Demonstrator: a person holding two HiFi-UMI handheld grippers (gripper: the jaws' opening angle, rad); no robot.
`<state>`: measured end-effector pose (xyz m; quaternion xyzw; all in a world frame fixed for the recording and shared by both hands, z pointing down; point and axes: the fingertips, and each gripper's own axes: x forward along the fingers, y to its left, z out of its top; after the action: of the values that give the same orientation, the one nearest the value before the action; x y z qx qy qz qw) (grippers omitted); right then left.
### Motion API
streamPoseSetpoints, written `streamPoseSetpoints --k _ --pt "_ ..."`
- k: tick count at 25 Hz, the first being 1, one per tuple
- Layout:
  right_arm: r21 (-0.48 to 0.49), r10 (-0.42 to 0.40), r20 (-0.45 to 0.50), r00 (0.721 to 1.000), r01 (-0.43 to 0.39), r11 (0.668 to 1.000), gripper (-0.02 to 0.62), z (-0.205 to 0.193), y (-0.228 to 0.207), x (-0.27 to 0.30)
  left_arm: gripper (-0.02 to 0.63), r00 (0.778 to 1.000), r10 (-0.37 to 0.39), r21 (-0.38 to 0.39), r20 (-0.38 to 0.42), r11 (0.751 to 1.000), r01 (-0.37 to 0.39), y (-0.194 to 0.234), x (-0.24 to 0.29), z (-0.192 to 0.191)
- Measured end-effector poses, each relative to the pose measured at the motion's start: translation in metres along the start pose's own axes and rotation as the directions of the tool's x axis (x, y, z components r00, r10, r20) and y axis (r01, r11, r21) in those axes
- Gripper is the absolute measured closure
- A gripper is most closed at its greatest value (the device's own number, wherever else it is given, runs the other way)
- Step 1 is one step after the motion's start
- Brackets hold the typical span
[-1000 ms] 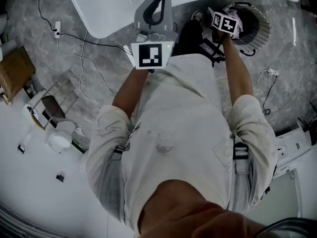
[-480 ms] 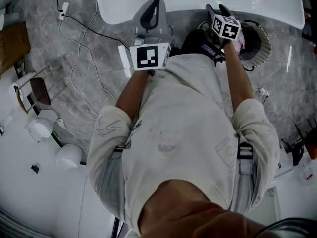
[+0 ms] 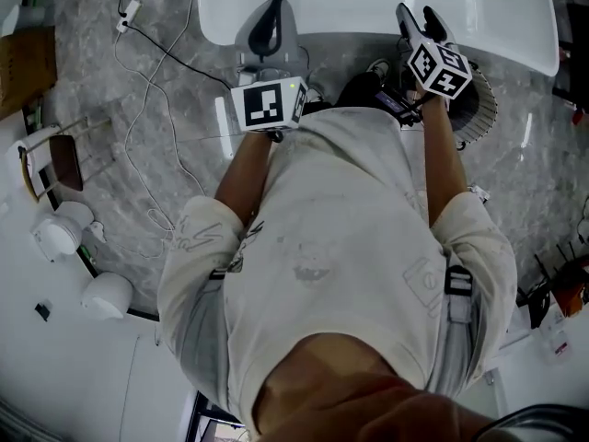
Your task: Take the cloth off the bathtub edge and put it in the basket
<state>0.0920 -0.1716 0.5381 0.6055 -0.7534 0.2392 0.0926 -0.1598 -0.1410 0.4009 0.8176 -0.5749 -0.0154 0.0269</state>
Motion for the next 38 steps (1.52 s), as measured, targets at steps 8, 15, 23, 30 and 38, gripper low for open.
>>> streamPoseSetpoints --k 8,15,23,30,38 --pt "-0.092 -0.024 0.279 0.96 0.051 0.994 0.339 0.099 0.036 -0.05 0.604 0.996 0.088 0.039 -0.016 0.995 -0.087 0.032 -0.003 0.018" --pt "-0.207 0.048 0.439 0.897 0.049 0.977 0.339 0.174 0.091 -0.096 0.604 0.993 0.116 0.049 0.008 0.992 -0.116 0.044 -0.004 0.048" --pt "-0.29 0.111 0.477 0.872 0.037 0.956 0.363 0.219 0.134 -0.11 0.604 0.994 0.092 0.06 0.051 0.994 -0.095 0.044 0.0 0.089" --pt "-0.347 0.169 0.465 0.869 0.003 0.938 0.377 0.225 0.167 -0.106 0.604 0.993 0.062 0.068 0.101 0.995 -0.069 0.041 -0.001 0.125" --pt "-0.413 0.21 0.446 0.87 -0.008 0.911 0.449 0.225 0.188 -0.099 0.604 0.992 0.05 0.052 0.119 0.997 -0.056 0.041 0.0 0.124"
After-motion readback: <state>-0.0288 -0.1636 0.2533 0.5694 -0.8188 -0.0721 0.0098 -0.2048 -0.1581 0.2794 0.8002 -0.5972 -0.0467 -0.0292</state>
